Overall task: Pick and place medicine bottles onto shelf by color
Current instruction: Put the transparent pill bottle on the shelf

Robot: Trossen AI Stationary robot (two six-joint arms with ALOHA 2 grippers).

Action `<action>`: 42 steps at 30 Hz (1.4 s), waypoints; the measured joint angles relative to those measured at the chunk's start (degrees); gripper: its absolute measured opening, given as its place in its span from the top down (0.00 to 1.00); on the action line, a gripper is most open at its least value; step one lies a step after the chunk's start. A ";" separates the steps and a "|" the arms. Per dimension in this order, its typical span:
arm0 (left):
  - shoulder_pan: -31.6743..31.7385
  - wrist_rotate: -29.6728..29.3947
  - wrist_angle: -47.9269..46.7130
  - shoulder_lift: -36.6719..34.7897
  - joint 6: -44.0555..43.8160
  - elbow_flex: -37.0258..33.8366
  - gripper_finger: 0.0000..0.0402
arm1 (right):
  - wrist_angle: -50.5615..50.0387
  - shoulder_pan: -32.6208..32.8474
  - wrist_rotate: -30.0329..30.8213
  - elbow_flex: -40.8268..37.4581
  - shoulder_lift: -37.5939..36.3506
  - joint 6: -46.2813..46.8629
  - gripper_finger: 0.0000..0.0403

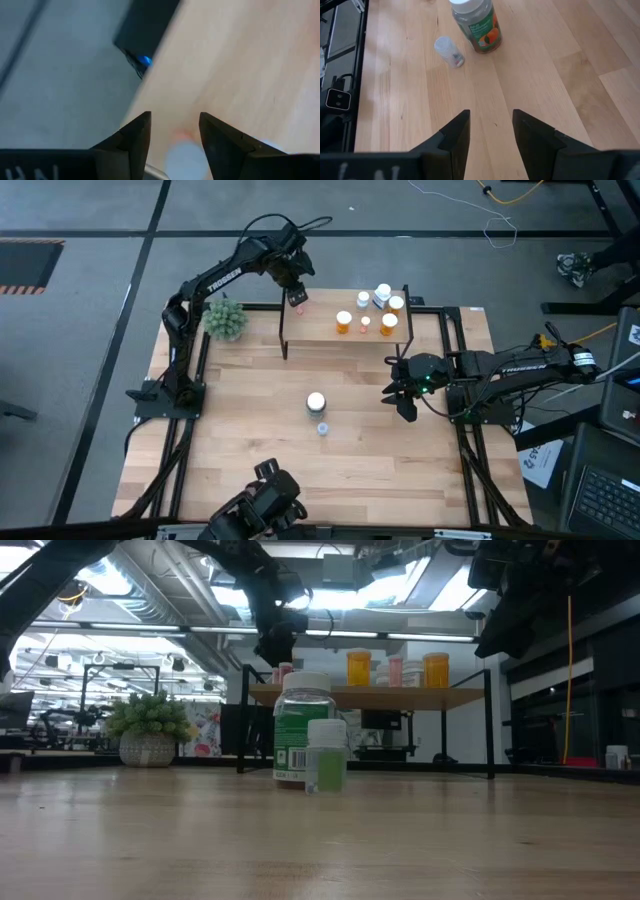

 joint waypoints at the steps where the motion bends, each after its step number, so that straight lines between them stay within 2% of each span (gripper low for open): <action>1: -0.27 -0.16 1.39 -0.27 0.35 0.00 0.60 | 0.02 0.00 0.00 0.00 0.00 0.00 0.62; 9: -2.28 -2.11 4.76 -4.27 2.54 0.00 0.59 | 0.85 0.02 0.00 0.00 0.00 0.20 0.62; 15: -7.04 -1.93 -2.91 -10.23 -0.77 0.00 0.59 | 5.56 0.34 0.03 0.00 1.83 -1.51 0.62; 19: -11.37 -1.64 -8.68 -13.58 -0.88 0.04 0.59 | 13.55 2.32 0.02 0.00 7.55 -8.78 0.62; 25: -18.36 -1.50 -17.53 -17.02 -0.96 0.04 0.59 | 30.63 7.81 0.57 0.02 18.29 -25.60 0.62; 30: -22.76 -1.64 -26.08 -17.90 -3.13 0.04 0.59 | 39.10 11.27 7.07 0.43 26.11 -28.11 0.62; 35: -26.43 -1.63 -32.26 -17.96 -6.65 0.01 0.59 | 38.52 14.08 11.38 7.25 34.72 -27.01 0.62; 39: -29.28 0.61 -31.85 -18.73 -8.01 -0.81 0.60 | 28.77 15.16 11.55 16.41 41.20 -25.52 0.62; 42: -31.17 1.79 -31.75 -22.02 -7.89 -2.69 0.60 | 20.75 15.16 11.53 22.30 44.80 -21.79 0.62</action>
